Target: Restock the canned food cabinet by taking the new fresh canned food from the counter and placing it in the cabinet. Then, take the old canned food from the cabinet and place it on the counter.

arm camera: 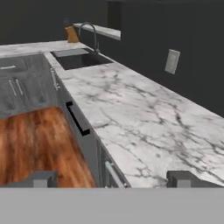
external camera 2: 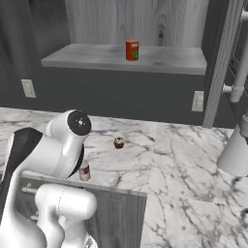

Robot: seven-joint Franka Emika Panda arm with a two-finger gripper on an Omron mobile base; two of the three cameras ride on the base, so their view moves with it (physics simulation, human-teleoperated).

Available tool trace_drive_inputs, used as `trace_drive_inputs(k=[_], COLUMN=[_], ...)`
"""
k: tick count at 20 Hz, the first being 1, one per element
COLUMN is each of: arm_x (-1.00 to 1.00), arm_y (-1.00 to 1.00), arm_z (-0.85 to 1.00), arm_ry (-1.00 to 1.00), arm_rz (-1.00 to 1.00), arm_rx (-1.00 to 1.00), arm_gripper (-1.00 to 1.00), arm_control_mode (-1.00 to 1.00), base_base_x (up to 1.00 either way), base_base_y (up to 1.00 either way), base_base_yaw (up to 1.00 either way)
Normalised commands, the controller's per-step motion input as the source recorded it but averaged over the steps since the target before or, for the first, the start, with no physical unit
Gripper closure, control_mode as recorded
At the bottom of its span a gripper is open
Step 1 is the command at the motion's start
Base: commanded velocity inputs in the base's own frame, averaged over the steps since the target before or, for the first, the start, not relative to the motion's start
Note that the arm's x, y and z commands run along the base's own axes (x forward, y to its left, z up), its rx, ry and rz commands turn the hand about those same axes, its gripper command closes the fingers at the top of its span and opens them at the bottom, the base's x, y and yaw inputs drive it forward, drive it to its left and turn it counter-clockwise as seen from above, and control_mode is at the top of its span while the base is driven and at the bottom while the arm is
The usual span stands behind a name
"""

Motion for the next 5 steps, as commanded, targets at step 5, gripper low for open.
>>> trace_drive_inputs(k=[5], arm_x=[-0.21], arm_y=[-0.11], arm_z=[-0.01], arm_ry=[0.00], arm_rz=[0.00], arm_rx=[0.00], arm_gripper=[-1.00], arm_control_mode=[-1.00], base_base_x=[0.00], base_base_y=[0.00], base_base_yaw=[0.00])
